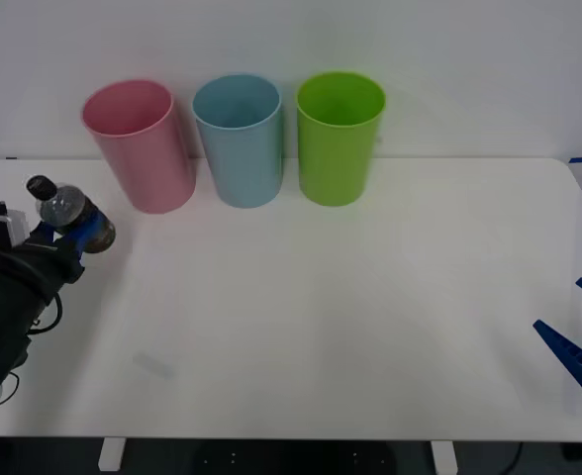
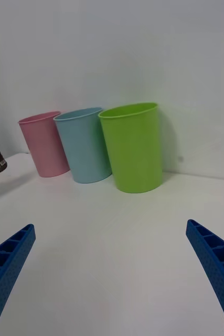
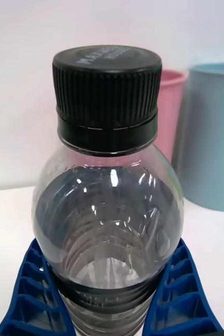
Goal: Grasp the object on the table and drop it into the matching bin: aluminum can to the light blue bin, PET bottle to the pink bin.
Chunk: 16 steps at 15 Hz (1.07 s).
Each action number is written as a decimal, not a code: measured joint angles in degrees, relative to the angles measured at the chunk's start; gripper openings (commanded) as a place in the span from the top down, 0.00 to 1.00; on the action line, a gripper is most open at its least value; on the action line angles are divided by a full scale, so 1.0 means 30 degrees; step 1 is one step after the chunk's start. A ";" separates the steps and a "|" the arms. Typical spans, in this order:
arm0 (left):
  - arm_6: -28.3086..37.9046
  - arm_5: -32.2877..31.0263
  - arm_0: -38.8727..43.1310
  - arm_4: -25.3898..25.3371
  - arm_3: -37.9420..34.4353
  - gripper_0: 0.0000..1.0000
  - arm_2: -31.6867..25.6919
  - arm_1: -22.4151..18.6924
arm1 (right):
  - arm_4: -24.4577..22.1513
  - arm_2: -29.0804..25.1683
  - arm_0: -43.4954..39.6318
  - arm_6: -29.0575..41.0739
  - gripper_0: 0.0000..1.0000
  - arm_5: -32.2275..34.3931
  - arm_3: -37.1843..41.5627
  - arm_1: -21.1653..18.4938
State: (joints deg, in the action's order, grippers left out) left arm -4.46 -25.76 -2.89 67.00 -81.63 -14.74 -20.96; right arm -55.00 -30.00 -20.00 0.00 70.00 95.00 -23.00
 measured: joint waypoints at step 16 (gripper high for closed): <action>1.0393 -0.1373 -0.2028 -0.1142 -0.3467 1.00 0.0484 -0.6328 | 0.0000 -0.0001 0.0000 0.0000 0.00 0.0000 0.0000 0.0000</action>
State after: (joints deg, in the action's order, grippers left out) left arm 26.72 -29.88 -8.97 63.57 -92.03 -13.29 -39.95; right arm -55.00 -30.00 -20.00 0.00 70.00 95.00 -23.00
